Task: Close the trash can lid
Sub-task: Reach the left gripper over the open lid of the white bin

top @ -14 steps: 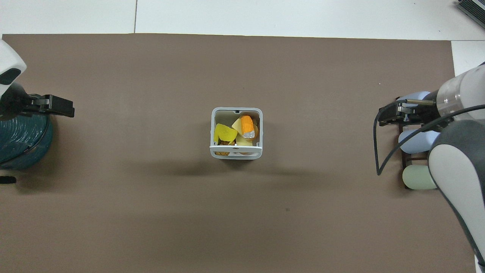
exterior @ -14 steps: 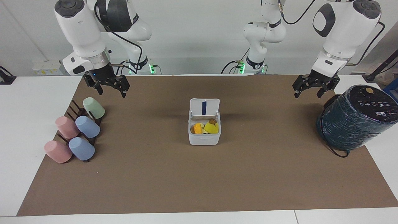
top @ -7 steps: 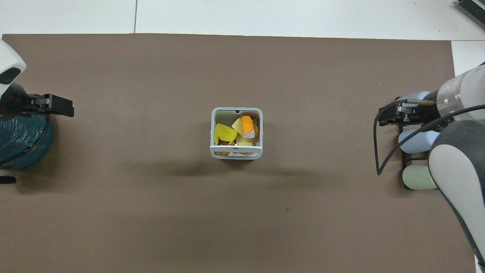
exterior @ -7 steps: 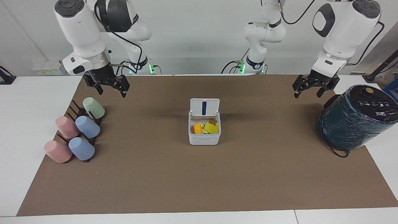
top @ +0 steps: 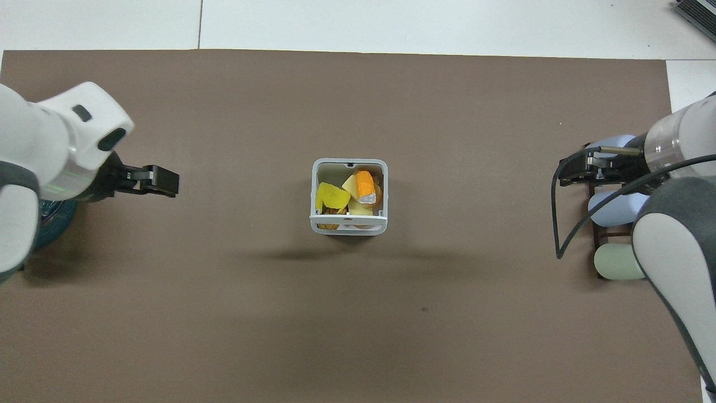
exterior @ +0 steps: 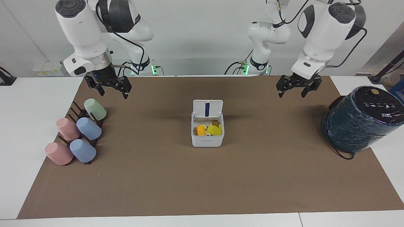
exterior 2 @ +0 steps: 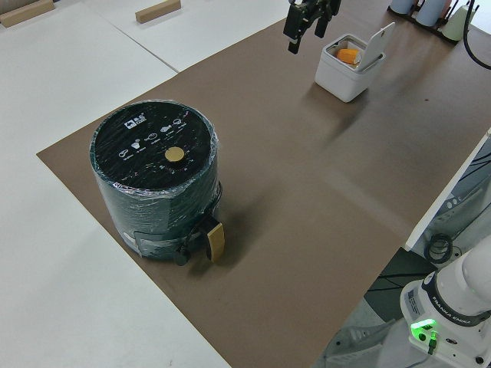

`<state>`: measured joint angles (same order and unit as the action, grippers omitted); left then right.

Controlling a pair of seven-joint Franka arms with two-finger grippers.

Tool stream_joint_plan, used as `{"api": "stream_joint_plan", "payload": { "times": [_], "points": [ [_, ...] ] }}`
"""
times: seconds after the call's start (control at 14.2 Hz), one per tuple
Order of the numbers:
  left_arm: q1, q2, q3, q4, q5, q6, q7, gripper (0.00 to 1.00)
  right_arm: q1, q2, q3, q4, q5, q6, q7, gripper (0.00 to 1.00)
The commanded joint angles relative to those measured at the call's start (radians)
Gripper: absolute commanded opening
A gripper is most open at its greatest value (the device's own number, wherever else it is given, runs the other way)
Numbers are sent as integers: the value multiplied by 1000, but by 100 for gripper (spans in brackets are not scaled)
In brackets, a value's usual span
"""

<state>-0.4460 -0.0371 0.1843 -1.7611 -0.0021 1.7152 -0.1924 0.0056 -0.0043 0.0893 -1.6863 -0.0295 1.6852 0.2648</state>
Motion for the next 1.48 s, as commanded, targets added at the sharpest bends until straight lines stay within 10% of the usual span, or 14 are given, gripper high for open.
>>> {"api": "stream_joint_plan", "payload": {
  "times": [0.0, 0.21, 0.56, 1.41],
  "points": [
    [-118, -107, 7, -156, 24, 34, -135, 83, -15, -3, 7, 2, 2, -2, -30, 100],
    [-213, -147, 3, -237, 10, 70, -211, 48, -15, -3, 7, 2, 2, -2, -29, 100],
    [-400, -164, 0, -337, -31, 251, -477, 25, -15, -3, 7, 2, 2, -2, -29, 100],
    [-444, 60, 3, -322, -157, 793, -567, 19, -15, -3, 7, 2, 2, -2, -29, 100]
  ]
}}
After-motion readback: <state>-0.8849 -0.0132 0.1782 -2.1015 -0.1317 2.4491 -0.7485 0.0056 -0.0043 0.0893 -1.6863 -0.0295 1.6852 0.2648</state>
